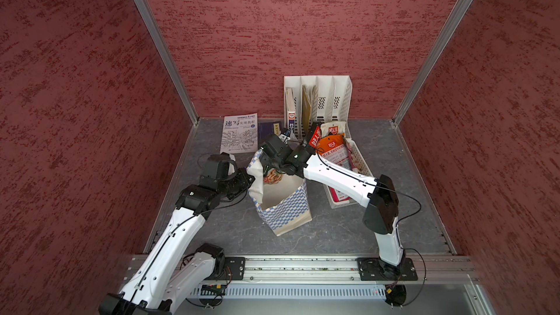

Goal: Place the condiment packets inside the bag
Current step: Place the condiment packet in the paper bag.

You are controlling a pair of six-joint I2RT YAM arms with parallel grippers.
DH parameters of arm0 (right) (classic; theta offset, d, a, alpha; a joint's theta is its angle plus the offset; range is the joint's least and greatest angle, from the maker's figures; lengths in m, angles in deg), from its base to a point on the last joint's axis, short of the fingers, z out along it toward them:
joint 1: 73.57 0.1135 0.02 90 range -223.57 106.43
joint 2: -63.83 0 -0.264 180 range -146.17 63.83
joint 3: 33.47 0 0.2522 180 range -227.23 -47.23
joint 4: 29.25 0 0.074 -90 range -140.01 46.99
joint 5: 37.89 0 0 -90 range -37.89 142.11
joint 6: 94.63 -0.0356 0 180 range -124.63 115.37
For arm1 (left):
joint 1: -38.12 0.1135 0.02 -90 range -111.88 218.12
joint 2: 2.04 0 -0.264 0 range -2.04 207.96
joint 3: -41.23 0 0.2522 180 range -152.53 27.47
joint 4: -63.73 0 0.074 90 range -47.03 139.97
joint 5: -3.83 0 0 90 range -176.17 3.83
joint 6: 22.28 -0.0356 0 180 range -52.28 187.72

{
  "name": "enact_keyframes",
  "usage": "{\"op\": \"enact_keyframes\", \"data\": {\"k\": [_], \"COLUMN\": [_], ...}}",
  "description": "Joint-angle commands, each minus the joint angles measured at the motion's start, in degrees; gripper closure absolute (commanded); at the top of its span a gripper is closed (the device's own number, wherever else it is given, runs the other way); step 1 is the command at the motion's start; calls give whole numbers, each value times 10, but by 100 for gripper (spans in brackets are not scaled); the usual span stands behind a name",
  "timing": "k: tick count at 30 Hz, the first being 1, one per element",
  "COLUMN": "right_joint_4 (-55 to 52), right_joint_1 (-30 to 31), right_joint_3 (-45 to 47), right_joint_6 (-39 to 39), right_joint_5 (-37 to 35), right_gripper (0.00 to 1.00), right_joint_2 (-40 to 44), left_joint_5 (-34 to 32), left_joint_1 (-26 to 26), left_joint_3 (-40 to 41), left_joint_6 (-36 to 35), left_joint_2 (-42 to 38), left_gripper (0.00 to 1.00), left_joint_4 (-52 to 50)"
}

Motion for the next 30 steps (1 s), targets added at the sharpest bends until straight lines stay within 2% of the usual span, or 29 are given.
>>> {"op": "enact_keyframes", "data": {"k": [1,4,9,12,16,21,23,25,26,30], "right_joint_4": [48,58,91,108,115,126,119,102,88,30], "right_joint_1": [-3,-4,-5,-13,-14,-15,-20,-30,-34,-54], "right_joint_3": [19,38,65,76,74,99,109,114,114,121], "right_joint_6": [9,26,78,88,161,290,322,340,347,355], "right_joint_5": [4,16,76,134,180,214,226,255,269,292], "right_gripper": [55,44,17,11,4,2,2,2,1,2], "right_joint_2": [59,90,141,160,183,242,270,292,299,317], "left_joint_5": [-14,-15,-21,-31,-47,-80,-87,-92,-97,-75], "left_joint_1": [-6,-7,-7,-8,-8,-8,-8,-8,-9,-11], "left_joint_3": [12,12,9,-2,-21,-67,-90,-116,-128,-167], "left_joint_6": [-7,-8,-17,-38,-77,-144,-176,-220,-241,-331], "left_joint_2": [2,3,8,15,22,39,50,64,70,90], "left_gripper": [100,100,100,98,74,33,17,6,1,0], "left_joint_4": [-16,-14,-14,-20,-24,-33,-33,-36,-38,-28]}}
